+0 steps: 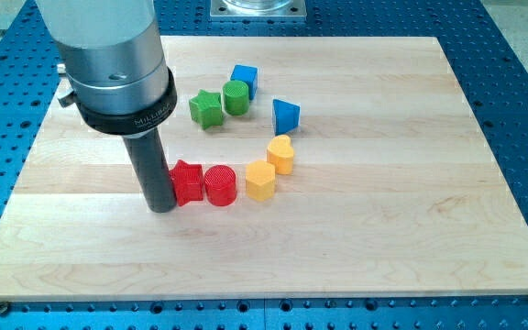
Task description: Move the green star to the top left of the cube
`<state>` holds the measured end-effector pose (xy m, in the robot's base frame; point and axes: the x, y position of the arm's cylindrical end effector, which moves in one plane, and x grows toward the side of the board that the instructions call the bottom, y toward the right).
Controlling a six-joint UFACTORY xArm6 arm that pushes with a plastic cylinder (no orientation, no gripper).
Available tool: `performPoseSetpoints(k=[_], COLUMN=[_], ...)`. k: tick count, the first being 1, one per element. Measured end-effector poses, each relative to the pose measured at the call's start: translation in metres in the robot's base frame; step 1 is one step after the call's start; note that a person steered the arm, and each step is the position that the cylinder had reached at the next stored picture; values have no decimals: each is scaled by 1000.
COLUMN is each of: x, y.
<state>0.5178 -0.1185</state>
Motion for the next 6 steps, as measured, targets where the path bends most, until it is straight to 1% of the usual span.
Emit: performPoseSetpoints(k=[1, 2, 3, 4, 5, 6], x=[0, -14, -41, -93, -104, -100], y=[0, -38, -82, -67, -19, 31])
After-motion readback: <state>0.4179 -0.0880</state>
